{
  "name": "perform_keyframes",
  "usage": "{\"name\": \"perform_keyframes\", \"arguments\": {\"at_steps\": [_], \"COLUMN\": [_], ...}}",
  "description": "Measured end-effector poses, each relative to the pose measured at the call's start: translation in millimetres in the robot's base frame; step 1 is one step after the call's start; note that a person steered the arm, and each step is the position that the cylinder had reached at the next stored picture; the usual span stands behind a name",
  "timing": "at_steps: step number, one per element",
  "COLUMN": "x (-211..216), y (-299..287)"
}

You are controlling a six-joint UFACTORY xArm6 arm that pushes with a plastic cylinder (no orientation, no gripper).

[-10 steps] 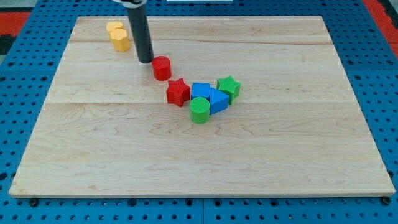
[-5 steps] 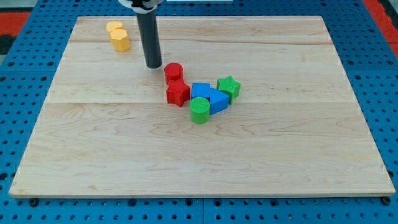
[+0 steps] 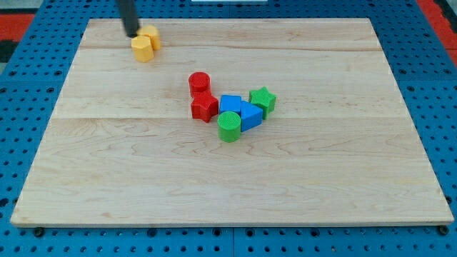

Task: Push yellow heart into the group of blocks

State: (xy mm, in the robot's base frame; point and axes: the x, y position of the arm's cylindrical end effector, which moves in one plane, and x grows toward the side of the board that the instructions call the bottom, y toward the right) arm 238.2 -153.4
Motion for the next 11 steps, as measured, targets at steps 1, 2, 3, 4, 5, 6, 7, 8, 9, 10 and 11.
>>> {"name": "perform_keyframes", "arguments": {"at_steps": [1,2,3,4,5,6,7,8,9,10,11], "x": [8.1,18.0,30.1,44.2,62.4,54.2,60.0,80.5,99.4,123.5,127.4], "y": [44.1,67.4,88.5,114.9,128.5,97.7,97.8,129.9,133.4,152.3,156.1]}}
